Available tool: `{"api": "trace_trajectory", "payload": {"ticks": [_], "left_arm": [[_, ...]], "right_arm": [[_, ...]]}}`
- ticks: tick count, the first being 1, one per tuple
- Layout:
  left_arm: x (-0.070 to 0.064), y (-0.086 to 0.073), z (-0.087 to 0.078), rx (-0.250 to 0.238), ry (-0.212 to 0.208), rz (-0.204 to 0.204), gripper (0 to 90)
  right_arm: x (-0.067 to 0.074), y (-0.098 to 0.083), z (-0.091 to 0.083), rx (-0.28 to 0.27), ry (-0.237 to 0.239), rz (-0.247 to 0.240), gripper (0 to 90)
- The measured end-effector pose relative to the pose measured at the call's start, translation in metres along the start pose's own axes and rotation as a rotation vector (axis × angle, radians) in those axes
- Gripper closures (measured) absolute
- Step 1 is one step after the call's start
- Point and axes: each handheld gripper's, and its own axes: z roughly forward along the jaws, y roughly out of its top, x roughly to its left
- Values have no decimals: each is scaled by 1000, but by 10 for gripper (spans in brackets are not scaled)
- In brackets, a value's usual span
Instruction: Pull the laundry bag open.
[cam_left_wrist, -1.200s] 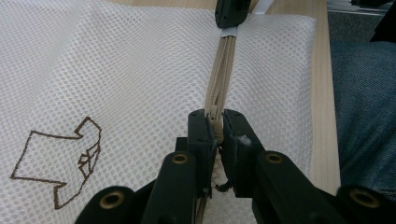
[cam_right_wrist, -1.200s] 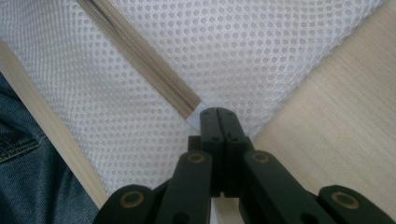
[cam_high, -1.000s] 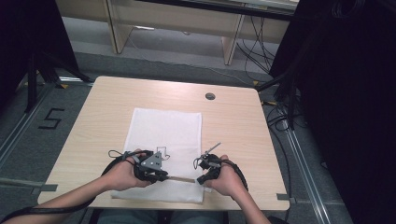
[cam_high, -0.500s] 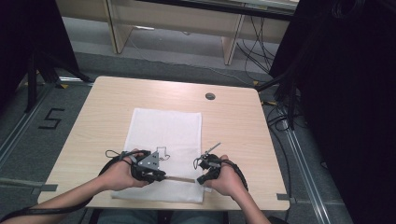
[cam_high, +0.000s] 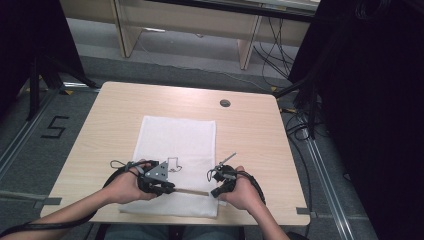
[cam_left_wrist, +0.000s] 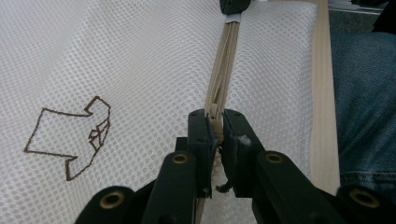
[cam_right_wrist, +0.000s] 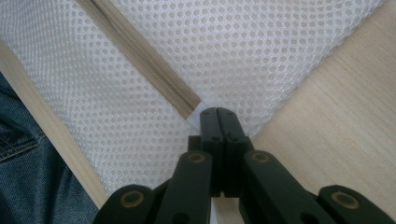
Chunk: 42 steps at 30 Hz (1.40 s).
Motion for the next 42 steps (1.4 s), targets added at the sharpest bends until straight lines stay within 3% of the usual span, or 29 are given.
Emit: {"api": "trace_trajectory", "payload": {"ticks": [9, 21, 26, 42], "left_arm": [[2, -6, -6, 8, 3, -4, 817], [2, -7, -6, -2, -15, -12, 817], [3, -8, -8, -4, 4, -12, 817], [3, -10, -10, -7, -1, -11, 817]], "right_arm": [[-2, 0, 0, -4, 0, -18, 900], [-1, 0, 0, -2, 1, -5, 900], [-1, 0, 0, -3, 1, -6, 900], [-1, 0, 0, -3, 2, -5, 900]]}}
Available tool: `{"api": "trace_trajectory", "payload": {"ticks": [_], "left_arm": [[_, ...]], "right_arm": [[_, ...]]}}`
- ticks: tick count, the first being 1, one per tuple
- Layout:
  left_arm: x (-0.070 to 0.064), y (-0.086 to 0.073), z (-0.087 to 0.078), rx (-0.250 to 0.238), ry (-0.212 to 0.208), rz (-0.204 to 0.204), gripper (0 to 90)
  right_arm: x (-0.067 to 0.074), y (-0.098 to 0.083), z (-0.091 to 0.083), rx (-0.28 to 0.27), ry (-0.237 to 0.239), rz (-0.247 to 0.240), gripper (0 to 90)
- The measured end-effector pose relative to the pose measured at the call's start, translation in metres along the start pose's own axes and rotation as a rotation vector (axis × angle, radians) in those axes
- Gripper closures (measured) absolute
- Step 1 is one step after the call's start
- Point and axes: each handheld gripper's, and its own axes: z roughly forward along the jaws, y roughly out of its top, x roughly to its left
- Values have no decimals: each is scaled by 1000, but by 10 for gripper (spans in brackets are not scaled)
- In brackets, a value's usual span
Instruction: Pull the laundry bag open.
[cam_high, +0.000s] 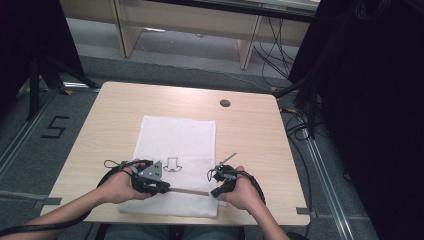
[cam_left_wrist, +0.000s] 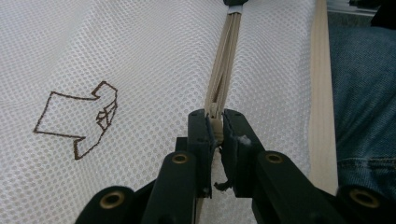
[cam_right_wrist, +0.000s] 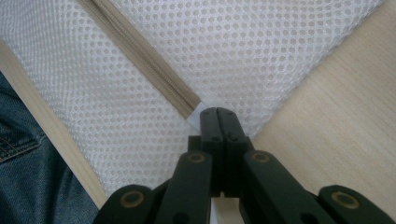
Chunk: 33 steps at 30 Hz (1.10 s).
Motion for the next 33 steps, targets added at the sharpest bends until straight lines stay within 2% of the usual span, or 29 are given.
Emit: {"api": "trace_trajectory", "payload": {"ticks": [5, 11, 13, 14, 18, 20, 22, 27, 31, 33], "left_arm": [[0, 0, -2, 0, 3, 1, 817], [0, -1, -2, -2, 3, 1, 817], [1, -2, -3, 12, 7, 17, 817], [1, -3, -3, -1, -1, -7, 817], [2, -2, -5, 10, 8, 10, 817], [1, -3, -4, 6, 5, 5, 817], [1, -3, -4, 3, 3, 3, 817], [2, -5, -5, -2, 1, -2, 817], [2, -7, -7, 14, 12, 5, 817], [3, -8, -7, 1, 5, -9, 817]], "right_arm": [[-1, 0, 0, -2, 1, -14, 900], [0, 0, 0, 1, 0, 1, 900], [0, 0, 0, 1, 0, 1, 900], [0, 0, 0, 1, 1, 1, 900], [0, 0, 0, 2, 1, 1, 900], [-1, 0, 0, -1, 3, -11, 900], [0, 0, 0, 3, 3, 6, 900], [0, 0, 0, 2, 3, 6, 900], [0, 0, 0, 3, 3, 5, 900], [0, 0, 0, 3, 3, 6, 900]]}}
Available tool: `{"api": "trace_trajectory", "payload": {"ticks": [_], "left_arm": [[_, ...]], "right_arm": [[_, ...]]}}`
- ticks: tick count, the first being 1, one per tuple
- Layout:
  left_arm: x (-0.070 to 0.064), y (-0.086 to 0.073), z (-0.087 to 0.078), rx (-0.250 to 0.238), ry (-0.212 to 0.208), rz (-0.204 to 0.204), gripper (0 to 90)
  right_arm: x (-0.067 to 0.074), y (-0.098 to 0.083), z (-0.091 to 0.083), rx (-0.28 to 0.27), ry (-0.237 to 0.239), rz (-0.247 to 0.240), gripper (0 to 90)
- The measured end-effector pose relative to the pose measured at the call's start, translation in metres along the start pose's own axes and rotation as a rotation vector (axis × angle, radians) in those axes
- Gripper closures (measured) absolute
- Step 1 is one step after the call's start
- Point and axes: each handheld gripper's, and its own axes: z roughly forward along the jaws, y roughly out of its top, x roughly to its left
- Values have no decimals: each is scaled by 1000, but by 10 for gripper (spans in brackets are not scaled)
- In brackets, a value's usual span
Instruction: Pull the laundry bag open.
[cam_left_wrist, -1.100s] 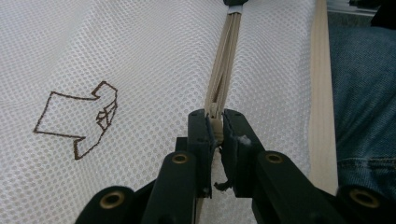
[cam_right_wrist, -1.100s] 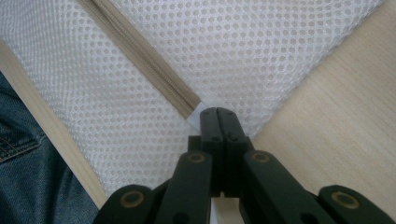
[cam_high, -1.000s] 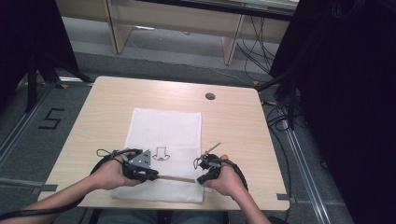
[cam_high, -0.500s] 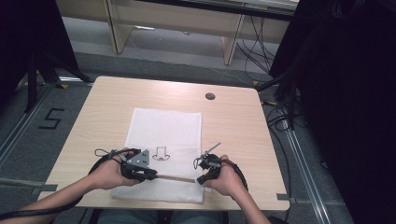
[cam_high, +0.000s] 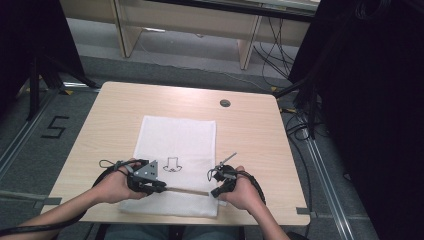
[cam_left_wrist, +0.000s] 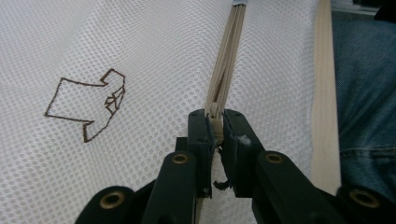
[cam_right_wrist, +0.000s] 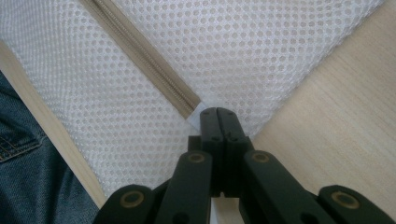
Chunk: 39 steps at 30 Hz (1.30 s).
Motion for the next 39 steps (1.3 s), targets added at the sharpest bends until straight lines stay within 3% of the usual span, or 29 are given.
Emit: {"api": "trace_trajectory", "payload": {"ticks": [9, 21, 23, 27, 39], "left_arm": [[0, -1, 0, 6, 7, 15, 817], [2, -4, -3, 0, -6, 3, 817], [3, -6, -6, 17, 16, 10, 817], [6, -12, -13, 11, 24, -16, 817], [5, -13, -13, -4, 22, -16, 817]], "right_arm": [[0, 0, 0, -2, 0, -3, 900], [0, 0, 0, 0, 0, -1, 900], [0, 0, 0, -3, -3, -6, 900], [-1, 0, 0, -1, 0, -11, 900], [-1, 0, 0, -3, -1, -12, 900]]}}
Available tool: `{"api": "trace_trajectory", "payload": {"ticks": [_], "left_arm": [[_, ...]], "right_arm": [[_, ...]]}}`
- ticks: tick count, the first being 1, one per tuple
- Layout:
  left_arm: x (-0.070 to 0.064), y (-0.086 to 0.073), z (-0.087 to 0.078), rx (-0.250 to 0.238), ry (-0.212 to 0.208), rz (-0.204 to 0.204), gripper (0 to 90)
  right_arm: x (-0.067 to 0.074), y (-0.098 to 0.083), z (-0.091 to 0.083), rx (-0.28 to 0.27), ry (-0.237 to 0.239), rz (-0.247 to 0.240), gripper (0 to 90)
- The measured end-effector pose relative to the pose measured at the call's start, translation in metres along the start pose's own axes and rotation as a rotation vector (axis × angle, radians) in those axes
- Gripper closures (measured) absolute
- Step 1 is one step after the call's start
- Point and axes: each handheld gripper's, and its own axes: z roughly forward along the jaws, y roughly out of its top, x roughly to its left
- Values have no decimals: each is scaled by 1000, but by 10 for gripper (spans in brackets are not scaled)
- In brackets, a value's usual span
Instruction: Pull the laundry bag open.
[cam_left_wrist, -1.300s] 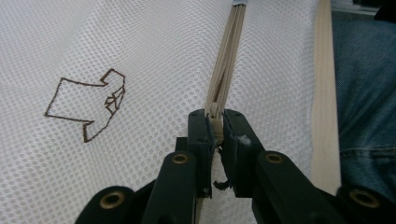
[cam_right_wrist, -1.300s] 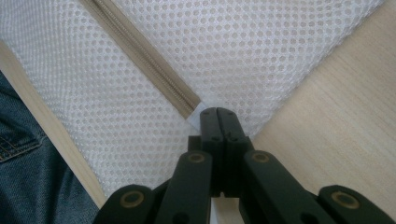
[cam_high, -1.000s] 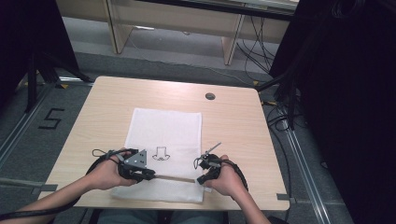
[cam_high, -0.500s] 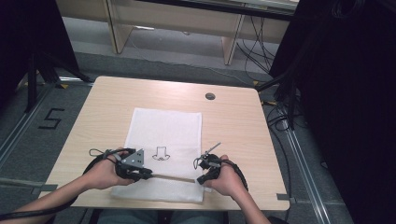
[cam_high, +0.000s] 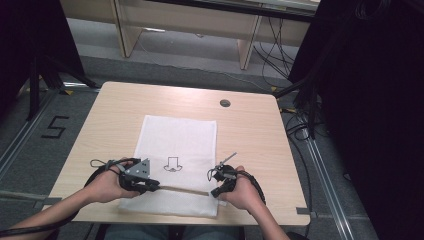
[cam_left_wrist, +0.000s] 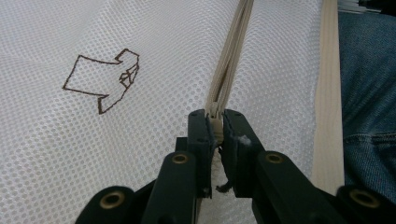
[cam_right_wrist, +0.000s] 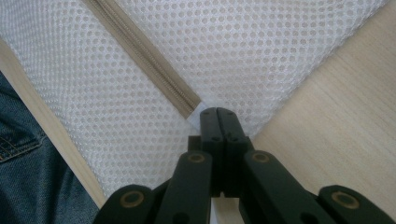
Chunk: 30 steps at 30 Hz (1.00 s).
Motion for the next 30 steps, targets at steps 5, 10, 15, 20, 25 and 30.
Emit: {"api": "trace_trajectory", "payload": {"ticks": [5, 10, 15, 20, 25, 30], "left_arm": [[1, 1, -2, -3, -13, 5, 817], [0, 0, -2, -10, -4, 3, 817], [0, -2, -3, -5, -2, 12, 817], [-1, -3, -4, -18, -6, -3, 817], [0, -4, -4, -18, -8, 3, 817], [1, -9, -5, -11, -2, 7, 817]], "right_arm": [[0, 0, 0, 1, 1, 2, 900], [1, 0, 0, 3, -1, 14, 900], [2, 0, 0, 4, -1, 16, 900], [0, -1, 0, 0, 2, 9, 900], [0, -1, 0, -1, 3, 11, 900], [0, -1, 0, -1, 2, 9, 900]]}}
